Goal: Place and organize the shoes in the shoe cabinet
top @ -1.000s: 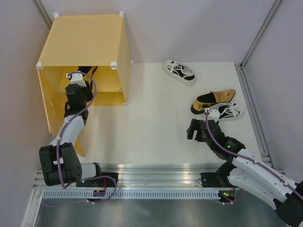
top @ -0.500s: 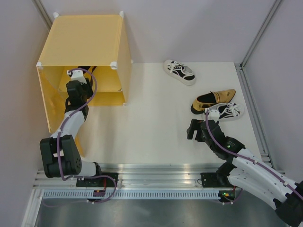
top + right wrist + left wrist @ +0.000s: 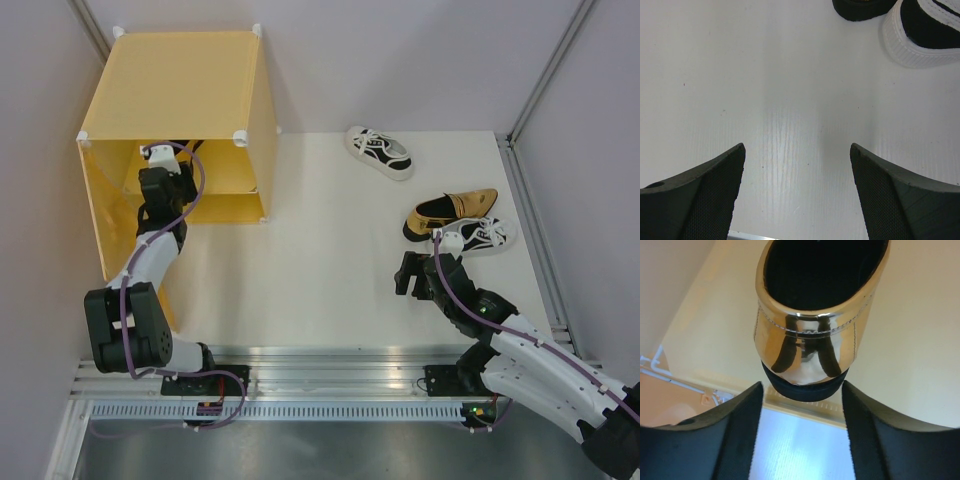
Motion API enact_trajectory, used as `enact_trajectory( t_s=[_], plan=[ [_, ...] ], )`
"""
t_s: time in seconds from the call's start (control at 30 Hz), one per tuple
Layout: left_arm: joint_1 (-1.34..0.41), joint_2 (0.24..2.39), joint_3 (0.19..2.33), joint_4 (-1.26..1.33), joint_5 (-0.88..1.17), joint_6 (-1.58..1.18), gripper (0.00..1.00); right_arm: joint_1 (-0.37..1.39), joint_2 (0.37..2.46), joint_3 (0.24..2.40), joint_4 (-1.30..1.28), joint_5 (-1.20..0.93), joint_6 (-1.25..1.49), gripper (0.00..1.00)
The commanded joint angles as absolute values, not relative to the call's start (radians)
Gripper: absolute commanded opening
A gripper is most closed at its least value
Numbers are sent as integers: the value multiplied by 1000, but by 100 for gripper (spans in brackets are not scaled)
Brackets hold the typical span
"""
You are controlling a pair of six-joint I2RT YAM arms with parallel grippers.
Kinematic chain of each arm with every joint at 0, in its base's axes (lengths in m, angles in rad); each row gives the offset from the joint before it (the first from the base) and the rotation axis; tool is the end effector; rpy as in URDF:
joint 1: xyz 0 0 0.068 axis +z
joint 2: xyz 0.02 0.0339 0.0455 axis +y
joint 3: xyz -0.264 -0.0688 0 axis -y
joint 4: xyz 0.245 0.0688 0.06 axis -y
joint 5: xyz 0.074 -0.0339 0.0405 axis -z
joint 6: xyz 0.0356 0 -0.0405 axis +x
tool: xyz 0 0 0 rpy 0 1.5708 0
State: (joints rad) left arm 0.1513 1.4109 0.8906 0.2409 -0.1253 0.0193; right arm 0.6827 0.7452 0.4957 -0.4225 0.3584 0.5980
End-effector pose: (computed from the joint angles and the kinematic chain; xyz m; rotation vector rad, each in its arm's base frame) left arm 0.3211 0.0535 0.2742 -0.2095 1.8426 0.2347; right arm 0.1337 0.0926 0.2233 0.0990 2.2088 0.3148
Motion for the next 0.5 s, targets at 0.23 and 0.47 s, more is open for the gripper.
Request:
enact_trajectory(
  t_s=[0.23, 0.47],
  plan=[
    [155, 1237, 884, 151, -137, -26, 87, 680, 732, 503, -416, 344, 600, 89],
    [156, 1068, 845, -79, -110, -121, 98, 681, 736, 531, -428, 354, 595, 89]
  ],
)
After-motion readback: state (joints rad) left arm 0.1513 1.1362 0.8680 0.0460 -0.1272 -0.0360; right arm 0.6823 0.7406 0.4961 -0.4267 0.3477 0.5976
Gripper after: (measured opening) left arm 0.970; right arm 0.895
